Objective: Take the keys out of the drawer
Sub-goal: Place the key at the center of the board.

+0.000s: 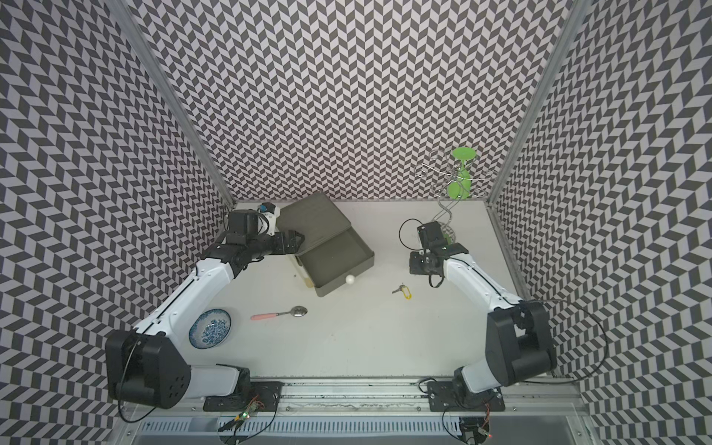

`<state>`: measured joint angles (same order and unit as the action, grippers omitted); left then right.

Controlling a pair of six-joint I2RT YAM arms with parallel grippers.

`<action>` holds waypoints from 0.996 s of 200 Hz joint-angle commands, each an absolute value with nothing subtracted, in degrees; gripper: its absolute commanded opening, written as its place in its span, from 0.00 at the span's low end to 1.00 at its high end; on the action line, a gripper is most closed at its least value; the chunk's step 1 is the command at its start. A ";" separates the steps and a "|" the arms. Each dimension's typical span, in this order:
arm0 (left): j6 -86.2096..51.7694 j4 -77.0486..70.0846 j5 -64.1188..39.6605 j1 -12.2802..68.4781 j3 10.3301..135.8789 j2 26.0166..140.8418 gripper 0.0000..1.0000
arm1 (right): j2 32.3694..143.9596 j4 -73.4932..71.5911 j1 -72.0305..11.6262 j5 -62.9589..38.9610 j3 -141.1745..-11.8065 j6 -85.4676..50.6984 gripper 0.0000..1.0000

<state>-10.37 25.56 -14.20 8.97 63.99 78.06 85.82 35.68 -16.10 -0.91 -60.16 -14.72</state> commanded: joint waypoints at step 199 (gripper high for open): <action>-9.31 31.90 -12.96 9.06 62.14 78.19 1.00 | 87.28 30.79 -15.29 -4.55 -54.04 -17.23 0.41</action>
